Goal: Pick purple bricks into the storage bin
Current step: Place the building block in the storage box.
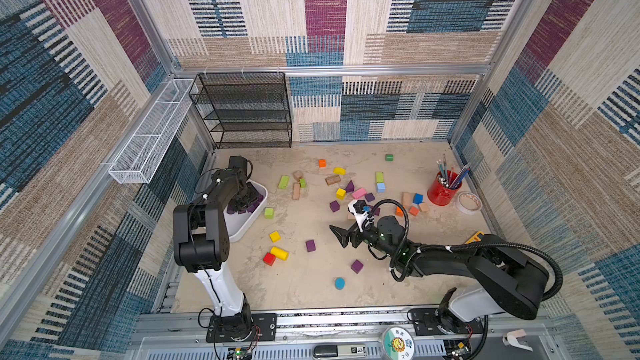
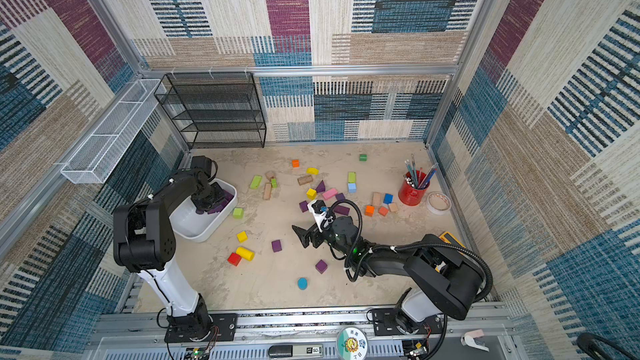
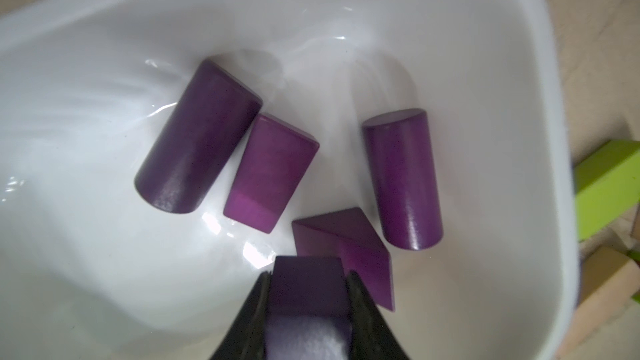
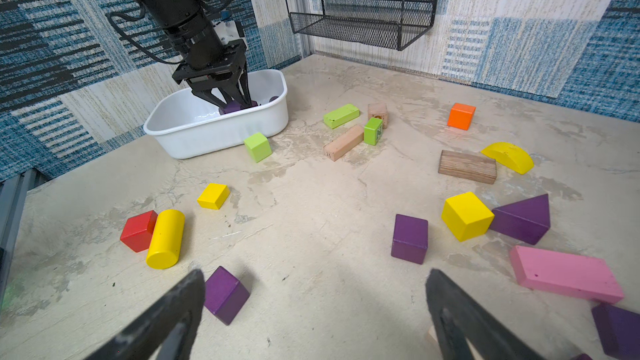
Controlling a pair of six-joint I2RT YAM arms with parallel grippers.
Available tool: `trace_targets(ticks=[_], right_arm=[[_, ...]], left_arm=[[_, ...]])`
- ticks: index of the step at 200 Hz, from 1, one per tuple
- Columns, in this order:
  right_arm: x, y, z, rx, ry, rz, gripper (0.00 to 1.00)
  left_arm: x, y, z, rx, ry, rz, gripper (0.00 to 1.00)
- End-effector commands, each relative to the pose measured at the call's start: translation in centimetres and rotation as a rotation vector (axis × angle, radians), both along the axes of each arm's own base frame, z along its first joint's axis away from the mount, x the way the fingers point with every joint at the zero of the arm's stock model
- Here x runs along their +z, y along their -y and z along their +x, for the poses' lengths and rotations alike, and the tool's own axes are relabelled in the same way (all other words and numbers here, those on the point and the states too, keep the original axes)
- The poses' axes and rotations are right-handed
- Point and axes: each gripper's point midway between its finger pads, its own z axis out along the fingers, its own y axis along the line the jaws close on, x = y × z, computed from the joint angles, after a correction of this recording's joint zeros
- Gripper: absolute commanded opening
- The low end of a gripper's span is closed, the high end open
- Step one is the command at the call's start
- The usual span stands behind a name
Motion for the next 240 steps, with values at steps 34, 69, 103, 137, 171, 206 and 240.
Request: trace_targets(ticks=[34, 69, 103, 137, 171, 206, 240], right_arm=[[0.7, -0.2, 0.1, -0.001, 0.023, 0.013, 0.99], [0.6, -0.2, 0.2, -0.001, 0.023, 0.01, 1.0], [0.5, -0.2, 0.2, 0.0, 0.021, 0.008, 0.99], [0.6, -0.2, 0.2, -0.002, 0.023, 0.007, 1.0], [0.4, -0.3, 0.2, -0.004, 0.02, 0.006, 1.0], [0.3, -0.2, 0.3, -0.01, 0.018, 0.002, 1.0], [0.1, -0.3, 0.4, -0.013, 0.014, -0.002, 1.0]], left_arm=[[1.4, -0.6, -0.3, -0.001, 0.021, 0.039, 0.38], [1.7, -0.7, -0.3, -0.001, 0.029, 0.041, 0.39], [1.4, -0.5, -0.3, -0.007, 0.02, 0.033, 0.39], [1.8, -0.2, -0.2, -0.016, 0.031, 0.027, 0.39], [2.7, 0.6, 0.0, -0.047, 0.055, 0.034, 0.41], [4.1, 2.0, 0.1, -0.096, 0.087, 0.061, 0.42], [5.6, 2.6, 0.0, -0.12, 0.125, 0.086, 0.42]])
